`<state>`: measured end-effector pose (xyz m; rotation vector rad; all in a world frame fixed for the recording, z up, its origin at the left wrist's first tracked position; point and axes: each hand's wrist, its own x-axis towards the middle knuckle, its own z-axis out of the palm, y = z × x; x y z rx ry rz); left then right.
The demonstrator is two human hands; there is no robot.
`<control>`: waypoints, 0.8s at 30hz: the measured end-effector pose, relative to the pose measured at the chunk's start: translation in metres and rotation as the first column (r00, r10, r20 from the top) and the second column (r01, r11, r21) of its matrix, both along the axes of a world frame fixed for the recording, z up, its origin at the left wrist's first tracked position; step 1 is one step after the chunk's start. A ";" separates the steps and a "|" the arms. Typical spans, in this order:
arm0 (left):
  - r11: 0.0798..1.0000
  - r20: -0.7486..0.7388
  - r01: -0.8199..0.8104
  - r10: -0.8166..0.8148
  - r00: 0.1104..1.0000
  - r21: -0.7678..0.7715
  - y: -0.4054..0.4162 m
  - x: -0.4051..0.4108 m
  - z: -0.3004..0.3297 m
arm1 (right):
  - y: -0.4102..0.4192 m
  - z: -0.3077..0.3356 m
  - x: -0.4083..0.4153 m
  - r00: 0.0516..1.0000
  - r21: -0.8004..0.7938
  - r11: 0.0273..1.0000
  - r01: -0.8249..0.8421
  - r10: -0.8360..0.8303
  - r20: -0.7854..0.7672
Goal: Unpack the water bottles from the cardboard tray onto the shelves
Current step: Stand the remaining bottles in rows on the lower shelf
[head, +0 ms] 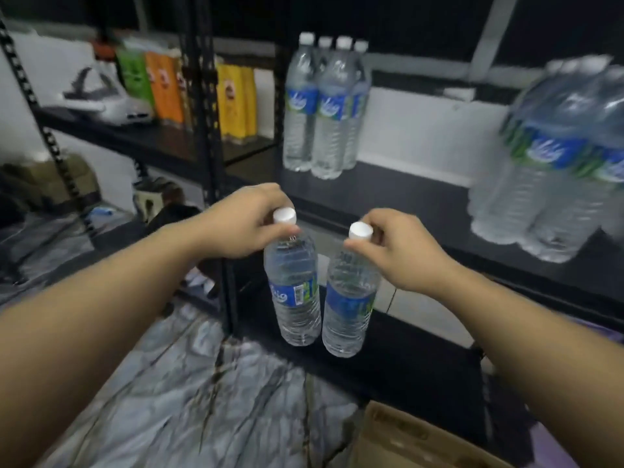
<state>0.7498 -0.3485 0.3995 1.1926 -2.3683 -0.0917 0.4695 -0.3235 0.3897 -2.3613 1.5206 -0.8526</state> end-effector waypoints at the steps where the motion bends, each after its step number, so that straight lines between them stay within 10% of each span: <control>1: 1.000 0.002 0.017 -0.017 1.000 -0.019 -0.004 -0.006 0.017 | -0.001 0.017 -0.008 1.000 -0.030 0.999 0.018 -0.018 0.012; 14: 0.978 0.039 0.060 -0.053 0.998 -0.200 -0.061 -0.094 0.200 | -0.038 0.177 -0.062 0.966 -0.268 0.931 0.246 -0.215 0.141; 24: 0.989 0.020 -0.010 0.013 1.000 -0.151 -0.123 -0.152 0.216 | -0.090 0.198 -0.090 0.916 -0.277 0.877 0.392 -0.343 0.209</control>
